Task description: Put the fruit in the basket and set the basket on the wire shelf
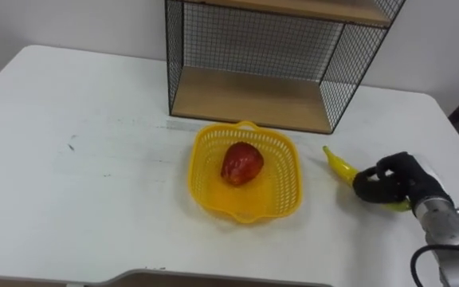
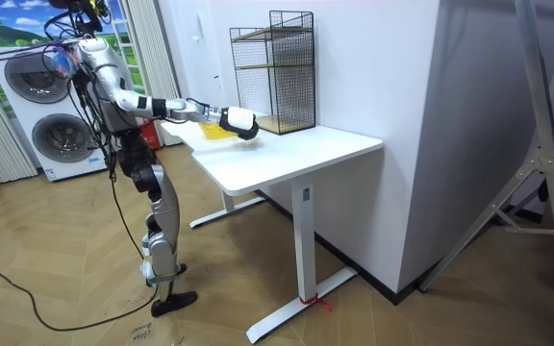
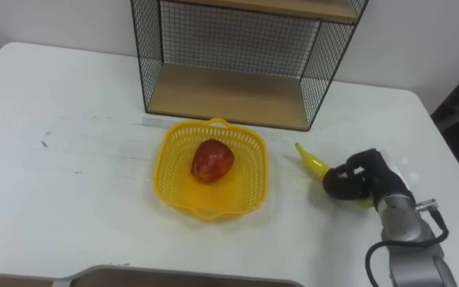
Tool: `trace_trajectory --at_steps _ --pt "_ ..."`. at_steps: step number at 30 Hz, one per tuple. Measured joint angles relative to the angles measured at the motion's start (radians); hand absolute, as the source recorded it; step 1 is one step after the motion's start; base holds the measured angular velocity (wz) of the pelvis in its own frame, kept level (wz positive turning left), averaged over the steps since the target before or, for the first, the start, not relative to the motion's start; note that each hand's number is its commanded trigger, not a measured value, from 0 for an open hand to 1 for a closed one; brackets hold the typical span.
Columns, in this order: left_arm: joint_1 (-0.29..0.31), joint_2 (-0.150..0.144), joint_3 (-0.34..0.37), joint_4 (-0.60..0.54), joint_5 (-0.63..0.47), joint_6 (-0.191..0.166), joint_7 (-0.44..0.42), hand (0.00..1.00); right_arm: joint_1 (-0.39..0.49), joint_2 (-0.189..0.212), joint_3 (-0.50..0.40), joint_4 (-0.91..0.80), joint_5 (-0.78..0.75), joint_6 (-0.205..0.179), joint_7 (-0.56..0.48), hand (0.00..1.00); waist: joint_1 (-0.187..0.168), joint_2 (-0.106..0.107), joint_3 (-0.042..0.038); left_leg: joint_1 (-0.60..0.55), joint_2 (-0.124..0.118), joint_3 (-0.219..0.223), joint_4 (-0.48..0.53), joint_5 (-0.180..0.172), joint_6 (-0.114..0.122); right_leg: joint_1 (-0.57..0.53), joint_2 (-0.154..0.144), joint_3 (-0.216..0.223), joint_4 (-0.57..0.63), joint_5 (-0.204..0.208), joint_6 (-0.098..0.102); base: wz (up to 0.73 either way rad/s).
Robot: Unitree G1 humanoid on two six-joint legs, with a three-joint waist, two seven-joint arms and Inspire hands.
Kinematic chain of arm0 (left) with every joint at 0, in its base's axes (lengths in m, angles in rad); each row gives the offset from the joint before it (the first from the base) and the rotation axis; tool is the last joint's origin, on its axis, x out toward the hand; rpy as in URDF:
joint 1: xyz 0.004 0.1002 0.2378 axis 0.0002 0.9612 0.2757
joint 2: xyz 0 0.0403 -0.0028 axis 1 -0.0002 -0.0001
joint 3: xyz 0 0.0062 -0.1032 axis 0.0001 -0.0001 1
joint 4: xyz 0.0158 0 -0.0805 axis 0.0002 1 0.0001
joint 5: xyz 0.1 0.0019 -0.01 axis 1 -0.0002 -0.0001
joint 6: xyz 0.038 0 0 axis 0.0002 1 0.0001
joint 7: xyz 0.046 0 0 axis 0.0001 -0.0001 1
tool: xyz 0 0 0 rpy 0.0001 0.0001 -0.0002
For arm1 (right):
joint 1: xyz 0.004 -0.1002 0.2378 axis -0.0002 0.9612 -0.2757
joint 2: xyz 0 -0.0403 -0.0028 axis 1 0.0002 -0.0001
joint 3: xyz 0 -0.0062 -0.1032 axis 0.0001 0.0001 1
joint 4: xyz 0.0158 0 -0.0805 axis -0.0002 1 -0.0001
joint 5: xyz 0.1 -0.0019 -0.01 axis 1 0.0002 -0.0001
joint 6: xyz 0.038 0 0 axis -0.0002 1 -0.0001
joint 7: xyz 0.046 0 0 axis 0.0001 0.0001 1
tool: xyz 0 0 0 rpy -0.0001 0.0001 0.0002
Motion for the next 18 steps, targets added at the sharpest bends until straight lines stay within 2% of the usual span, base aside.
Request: trace_trajectory --at_steps 5,18 --pt "-0.001 0.0 -0.001 0.007 0.001 -0.001 0.0 0.0 -0.005 0.001 0.0 -0.142 0.001 0.0 0.011 1.0 0.001 0.004 0.0013 0.001 -0.001 -0.002 0.0 0.0 0.0 0.002 -0.001 -0.001 0.0 0.0 0.0 0.0" --pt "-0.006 0.001 -0.059 0.035 -0.021 0.005 0.001 0.0 -0.014 0.005 0.016 -0.255 0.004 0.02 0.035 1.0 0.006 0.004 0.0055 0.003 0.001 -0.003 -0.003 0.0 0.0 -0.001 0.0 -0.005 0.011 0.0 0.0 0.0"
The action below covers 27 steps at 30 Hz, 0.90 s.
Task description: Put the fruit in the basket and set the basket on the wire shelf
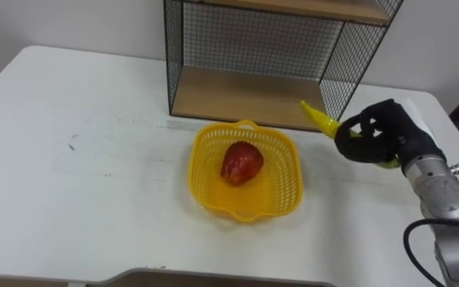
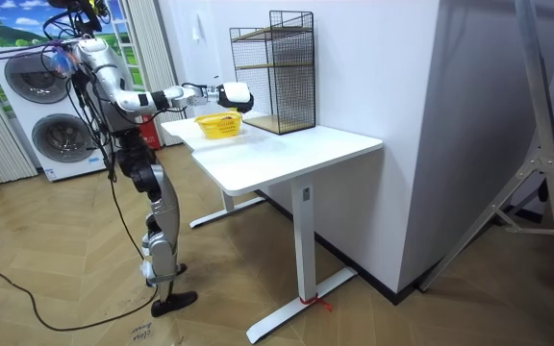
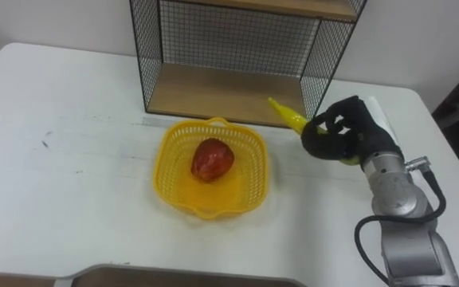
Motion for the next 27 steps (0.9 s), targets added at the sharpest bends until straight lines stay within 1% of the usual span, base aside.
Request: trace_trajectory --at_steps 4,9,11,15,16,18,19,20,21,24,27 --pt "-0.003 0.0 -0.001 -0.002 -0.002 0.0 0.0 0.0 0.0 0.0 0.033 -0.011 -0.004 0.0 0.01 1.0 0.013 -0.004 0.0009 0.0 0.0 0.002 0.004 0.0 0.0 -0.002 0.0 0.0 0.002 0.0 0.0 0.0" --pt "-0.011 0.0 0.002 -0.001 -0.002 -0.002 0.0 0.0 0.0 0.026 0.038 -0.083 -0.029 0.005 0.046 1.0 0.026 -0.003 0.0012 -0.006 0.001 0.002 0.007 0.0 0.0 -0.008 0.0 0.003 0.003 0.0 0.0 0.0" --pt "-0.015 0.0 0.0 -0.001 -0.002 -0.002 0.0 0.0 -0.004 0.029 0.052 -0.116 -0.057 0.006 0.059 1.0 0.034 0.001 0.0001 -0.01 0.001 -0.001 0.009 0.0 0.0 -0.011 0.0 0.003 0.004 0.0 0.0 0.0" --pt "-0.02 0.0 -0.001 0.0 -0.003 -0.003 0.0 0.0 -0.009 0.034 0.083 -0.126 -0.095 0.014 0.094 1.0 0.046 0.007 -0.0008 -0.015 0.0 -0.004 0.012 0.0 0.0 -0.013 0.0 0.0 0.003 0.0 0.0 0.02" --pt "-0.02 -0.001 -0.001 0.002 -0.005 -0.003 0.0 0.0 -0.009 0.036 0.093 -0.129 -0.1 0.017 0.108 1.0 0.048 0.011 0.0004 -0.015 0.0 -0.005 0.013 0.0 0.0 -0.013 -0.001 0.0 0.003 0.0 0.0 0.0" --pt "-0.02 -0.001 -0.001 0.002 -0.006 -0.003 -0.001 0.0 -0.009 0.037 0.11 -0.129 -0.103 0.02 0.128 1.0 0.049 0.018 -0.0006 -0.015 0.0 -0.006 0.012 0.0 0.0 -0.013 -0.001 -0.001 0.003 0.0 0.0 0.0" --pt "-0.02 -0.001 -0.001 0.004 -0.006 -0.004 -0.001 0.0 -0.009 0.04 0.114 -0.129 -0.104 0.02 0.141 1.0 0.052 0.024 0.0002 -0.015 0.0 -0.007 0.012 0.0 0.0 -0.013 -0.001 -0.003 0.004 0.0 0.0 0.0" --pt "-0.023 -0.002 -0.001 0.004 -0.006 -0.004 -0.003 0.0 -0.009 0.04 0.118 -0.13 -0.103 0.022 0.152 1.0 0.057 0.025 -0.0007 -0.016 0.0 -0.007 0.011 0.0 0.0 -0.014 -0.001 -0.002 0.004 0.0 0.0 0.0" --pt "-0.024 -0.002 -0.001 0.004 -0.006 -0.004 -0.003 0.0 -0.009 0.04 0.12 -0.131 -0.103 0.023 0.155 1.0 0.059 0.027 0.0001 -0.016 0.0 -0.007 0.01 0.0 0.0 -0.015 -0.001 -0.002 0.004 0.0 0.0 0.0" --pt "-0.028 -0.003 -0.001 0.003 -0.006 -0.004 -0.006 0.0 -0.009 0.04 0.138 -0.144 -0.102 0.024 0.175 1.0 0.067 0.029 0.0009 -0.02 0.0 -0.008 0.009 0.0 0.0 -0.017 0.0 -0.004 0.004 0.0 0.0 0.01" --pt "-0.047 -0.002 -0.002 0.003 -0.005 -0.004 -0.007 0.0 -0.009 0.045 0.153 -0.159 -0.102 0.025 0.199 1.0 0.069 0.024 -0.0001 -0.032 -0.001 -0.015 0.011 0.0 0.0 -0.023 -0.001 -0.014 0.004 0.0 0.0 0.1"
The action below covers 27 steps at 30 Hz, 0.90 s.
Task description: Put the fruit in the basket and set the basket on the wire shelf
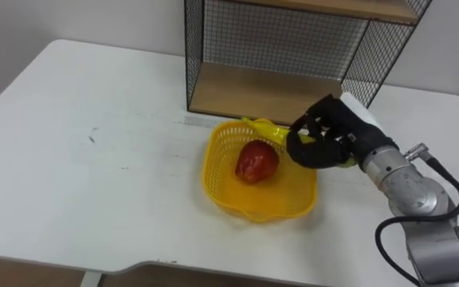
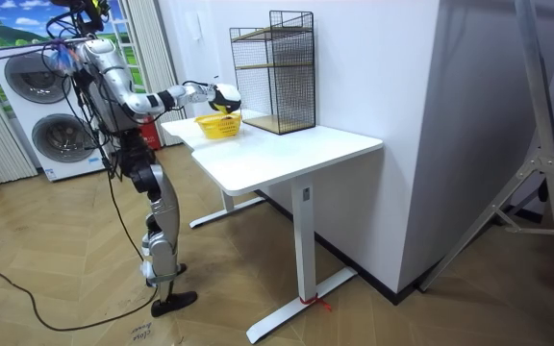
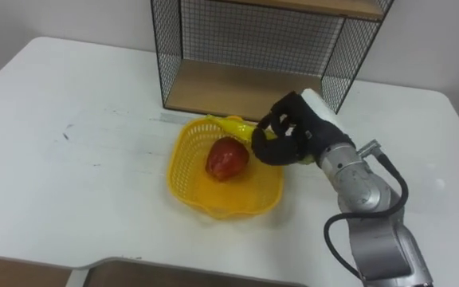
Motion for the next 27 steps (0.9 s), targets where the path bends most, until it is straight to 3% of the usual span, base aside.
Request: trace_trajectory --at_steps 5,12,13,14,15,16,17,27 --pt "-0.019 0.001 -0.021 -0.005 0.002 -0.001 -0.001 0.0 0.0 0.032 0.002 0.0 -0.019 0.008 0.03 1.0 0.008 -0.007 -0.0012 -0.002 0.0 -0.002 0.007 0.0 0.0 -0.001 0.0 -0.003 0.0 0.0 0.0 0.01" --pt "-0.029 0.001 -0.022 -0.005 0.001 -0.001 0.0 0.0 0.0 0.039 0.004 -0.001 -0.02 0.011 0.049 1.0 0.007 -0.012 0.0031 -0.003 0.0 -0.004 0.006 0.0 0.0 -0.001 0.0 -0.008 0.0 0.0 0.0 0.0" --pt "-0.03 0.001 -0.022 -0.005 0.001 -0.001 0.0 0.0 0.0 0.039 0.006 -0.001 -0.02 0.013 0.05 0.69 0.007 -0.012 0.0033 -0.004 0.0 -0.004 0.006 0.0 0.0 -0.001 0.0 -0.009 0.0 0.0 0.0 0.0" --pt "-0.032 0.001 -0.023 -0.005 0.001 -0.001 0.0 0.0 0.0 0.04 0.007 -0.002 -0.021 0.017 0.051 0.61 0.006 -0.012 0.0034 -0.004 0.0 -0.005 0.006 0.0 0.0 -0.001 0.0 -0.01 0.0 0.0 0.0 0.0" --pt "-0.033 0.001 -0.023 -0.005 0.001 -0.001 0.0 0.0 0.0 0.04 0.008 -0.004 -0.023 0.019 0.051 0.24 0.006 -0.012 0.0034 -0.004 0.0 -0.005 0.006 0.0 0.0 -0.001 0.0 -0.01 0.0 0.0 0.0 0.0" --pt "-0.033 0.001 -0.029 -0.005 0.001 -0.001 0.001 0.0 0.0 0.04 0.009 -0.007 -0.028 0.019 0.053 0.09 0.007 -0.012 0.0035 -0.005 0.0 -0.005 0.006 0.0 0.0 -0.001 0.0 -0.011 0.0 0.0 0.0 0.0" --pt "-0.034 0.001 -0.035 -0.005 0.001 -0.001 0.002 0.0 0.0 0.04 0.011 -0.011 -0.036 0.019 0.059 0.0 0.006 -0.012 0.0034 -0.005 0.0 -0.005 0.006 0.0 0.0 -0.001 0.0 -0.011 0.0 0.0 0.0 0.0" --pt "-0.035 0.001 -0.039 -0.004 0.001 -0.001 0.004 0.0 0.0 0.052 0.037 -0.048 -0.065 0.019 0.083 0.0 0.005 -0.014 0.0039 -0.006 0.0 -0.006 0.009 0.0 0.0 -0.001 0.0 -0.012 0.0 0.0 0.0 0.0"
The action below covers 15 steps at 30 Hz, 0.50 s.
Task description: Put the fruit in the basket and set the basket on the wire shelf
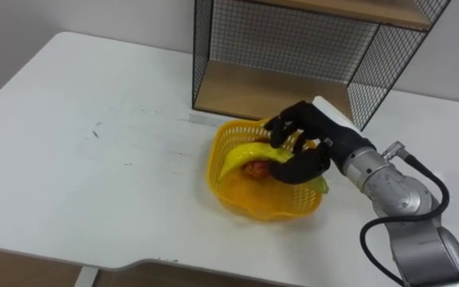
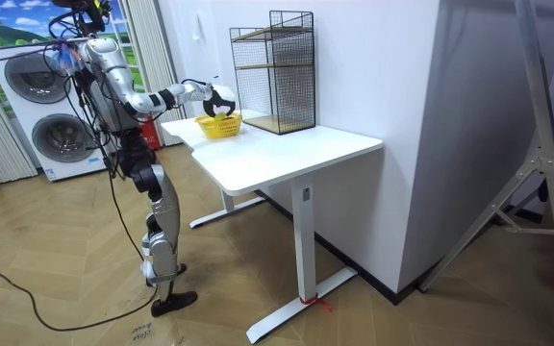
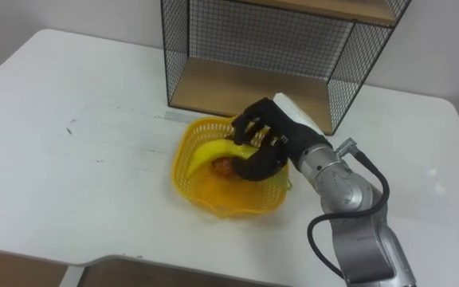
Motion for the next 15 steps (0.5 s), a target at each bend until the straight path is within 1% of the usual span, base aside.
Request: trace_trajectory --at_steps 6,10,15 --pt "0.0 0.0 0.0 0.0 -0.001 0.001 0.0 0.0 0.001 0.002 0.0 0.0 0.0 0.002 0.002 0.0 -0.005 0.0 0.0003 -0.003 -0.001 -0.003 0.004 0.0 0.0 0.0 0.0 0.0 0.0 0.0 0.0 0.0" --pt "0.0 0.0 0.0 0.001 -0.002 0.002 0.0 0.0 0.002 0.003 0.001 0.0 0.001 0.022 0.002 0.0 -0.008 0.0 0.0003 -0.003 -0.002 -0.003 0.003 0.0 0.0 0.001 0.0 -0.001 0.0 0.0 0.0 0.0" --pt "0.0 0.0 0.0 0.005 -0.002 0.005 0.0 0.0 0.009 0.003 0.001 0.001 0.001 0.023 0.001 0.0 -0.008 -0.002 0.0009 -0.003 -0.002 -0.004 0.003 0.0 0.0 0.002 0.0 -0.001 0.0 0.0 0.0 0.0"
